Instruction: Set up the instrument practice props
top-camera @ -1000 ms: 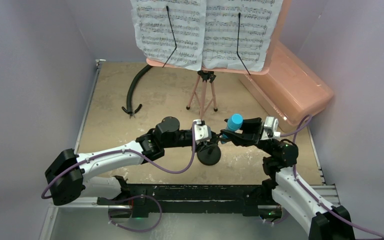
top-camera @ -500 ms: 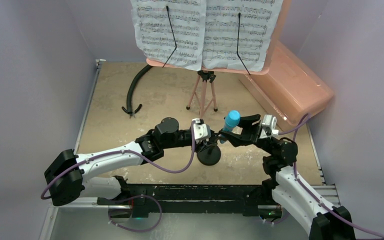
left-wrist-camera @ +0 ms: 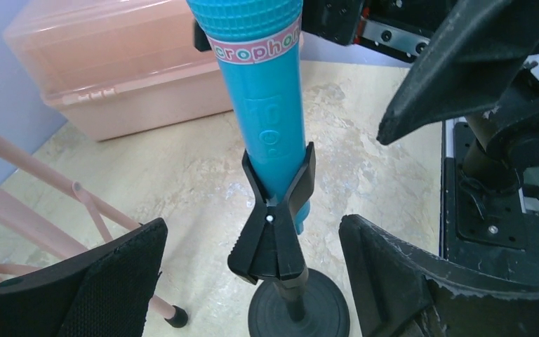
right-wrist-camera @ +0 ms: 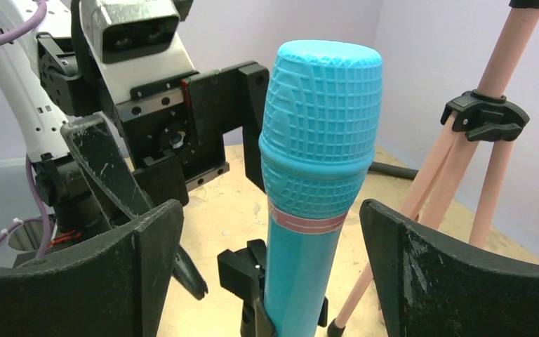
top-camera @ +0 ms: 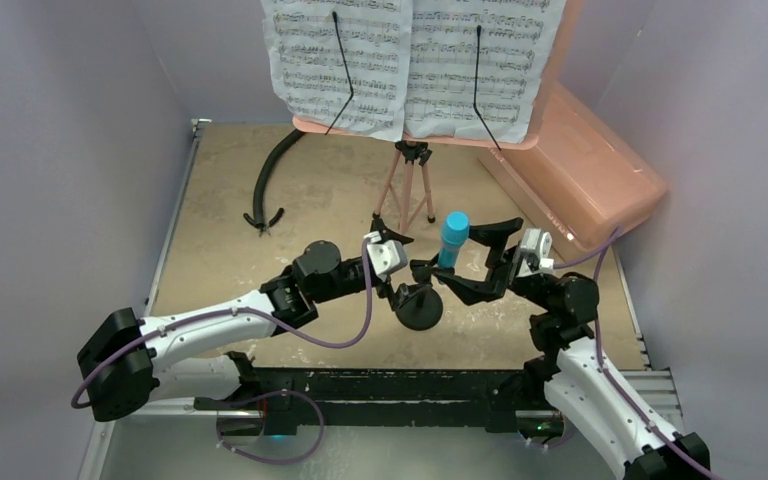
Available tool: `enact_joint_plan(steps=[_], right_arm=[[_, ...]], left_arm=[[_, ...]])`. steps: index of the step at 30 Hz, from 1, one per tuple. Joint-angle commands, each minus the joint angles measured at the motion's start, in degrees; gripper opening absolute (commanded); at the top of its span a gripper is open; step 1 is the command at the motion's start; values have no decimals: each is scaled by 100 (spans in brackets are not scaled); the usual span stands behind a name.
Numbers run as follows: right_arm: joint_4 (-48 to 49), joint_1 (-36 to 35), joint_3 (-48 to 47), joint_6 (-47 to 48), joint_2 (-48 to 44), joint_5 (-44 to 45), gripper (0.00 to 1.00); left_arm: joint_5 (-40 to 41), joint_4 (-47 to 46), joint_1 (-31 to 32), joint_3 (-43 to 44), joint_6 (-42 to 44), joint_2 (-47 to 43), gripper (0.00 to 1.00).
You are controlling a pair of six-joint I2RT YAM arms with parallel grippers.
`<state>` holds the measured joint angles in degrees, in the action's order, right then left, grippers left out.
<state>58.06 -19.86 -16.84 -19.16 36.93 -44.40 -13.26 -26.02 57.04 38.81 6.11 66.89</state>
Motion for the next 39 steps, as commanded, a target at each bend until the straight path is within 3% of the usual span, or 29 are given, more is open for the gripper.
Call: enact_joint_plan(steps=[1,11,20,29,32,39], right_arm=[[-589,-19,-241,304,-293,182,98],[-3916,-18,-729,1084,-1628,1099,98],[-5713,-19,-819,604,-2815,2375,98],[-6362,-18,-880,-229,-2877,3610,98],[-6186,-18,-876,-363,-2664,3666,98],[-5821,-18,-883,-771,-1869,3953,97]], left_arm=[[284,-570,-4,-109,-219,-203,92],[913,-728,-9,-430,-253,-702,93],[1896,-617,-5,-932,-569,-1484,93],[2835,-254,-13,-1256,-1222,-1937,93],[3201,-106,-16,-1252,-1555,-1974,99],[2863,377,-425,-1042,-2223,-1606,99]])
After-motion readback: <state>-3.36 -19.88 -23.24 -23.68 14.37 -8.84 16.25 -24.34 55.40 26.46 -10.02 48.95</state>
